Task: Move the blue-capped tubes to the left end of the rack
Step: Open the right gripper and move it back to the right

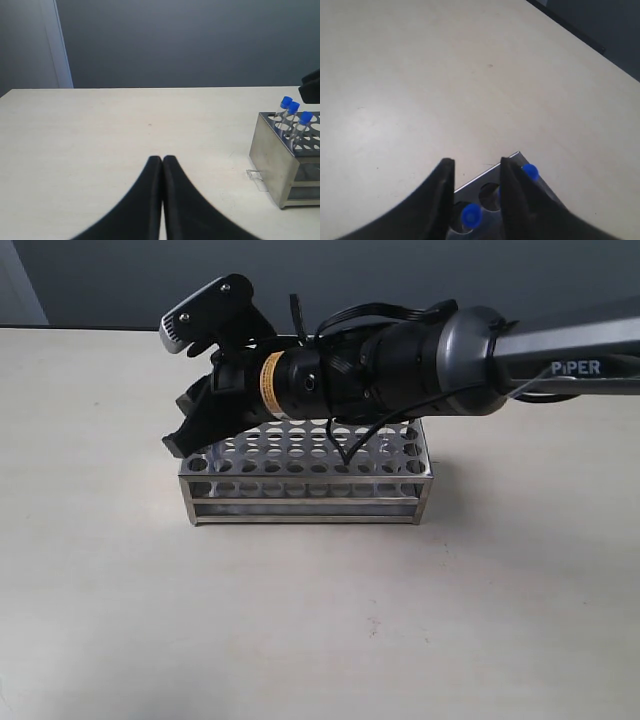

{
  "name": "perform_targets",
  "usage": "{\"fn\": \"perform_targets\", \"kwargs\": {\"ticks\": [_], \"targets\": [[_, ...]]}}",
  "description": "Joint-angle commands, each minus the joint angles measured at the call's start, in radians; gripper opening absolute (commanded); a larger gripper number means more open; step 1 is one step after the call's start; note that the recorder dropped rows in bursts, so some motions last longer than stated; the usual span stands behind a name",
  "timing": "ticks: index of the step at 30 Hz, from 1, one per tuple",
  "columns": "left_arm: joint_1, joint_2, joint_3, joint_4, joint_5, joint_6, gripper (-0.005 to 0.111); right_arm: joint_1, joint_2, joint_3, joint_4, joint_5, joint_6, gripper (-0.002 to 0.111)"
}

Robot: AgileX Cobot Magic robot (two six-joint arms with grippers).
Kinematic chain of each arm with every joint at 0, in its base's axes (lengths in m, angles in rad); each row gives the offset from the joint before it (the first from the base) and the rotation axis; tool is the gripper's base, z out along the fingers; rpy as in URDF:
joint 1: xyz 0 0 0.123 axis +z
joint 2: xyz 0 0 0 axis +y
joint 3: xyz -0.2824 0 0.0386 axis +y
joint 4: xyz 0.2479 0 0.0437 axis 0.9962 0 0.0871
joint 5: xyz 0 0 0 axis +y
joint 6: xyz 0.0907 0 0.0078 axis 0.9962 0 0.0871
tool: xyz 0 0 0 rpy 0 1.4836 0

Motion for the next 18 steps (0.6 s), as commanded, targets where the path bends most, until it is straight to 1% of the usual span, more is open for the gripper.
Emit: {"fn": "perform_targets", "kwargs": {"ticks": [1,6,9,11,15,16,18], "targets": [[-0.006,-0.005,0.003,-0.002,-0.004,-0.003,0.000,-0.003,-0.001,-0.007,-0.003,0.006,0.000,0.044],[-0.006,-0.005,0.003,-0.002,-0.004,-0.003,0.000,-0.003,-0.025,-0.007,-0.003,0.016,0.004,0.042],[-0.006,-0.005,0.003,-0.002,-0.004,-0.003,0.000,-0.003,-0.061,-0.007,0.010,0.093,0.012,0.042],[-0.006,-0.005,0.003,-0.002,-0.004,-0.003,0.000,-0.003,-0.095,-0.007,0.031,0.217,0.024,0.042],[-0.006,-0.005,0.003,-0.002,-0.004,-0.003,0.000,-0.003,-0.160,-0.007,0.098,0.525,0.017,0.042],[-0.006,-0.005,0.003,-0.002,-0.004,-0.003,0.000,-0.003,-0.178,-0.007,0.114,0.608,-0.009,0.042],[-0.006,-0.005,0.003,-0.002,-0.004,-0.003,0.000,-0.003,-0.194,-0.007,0.140,0.703,-0.069,0.042]]}}
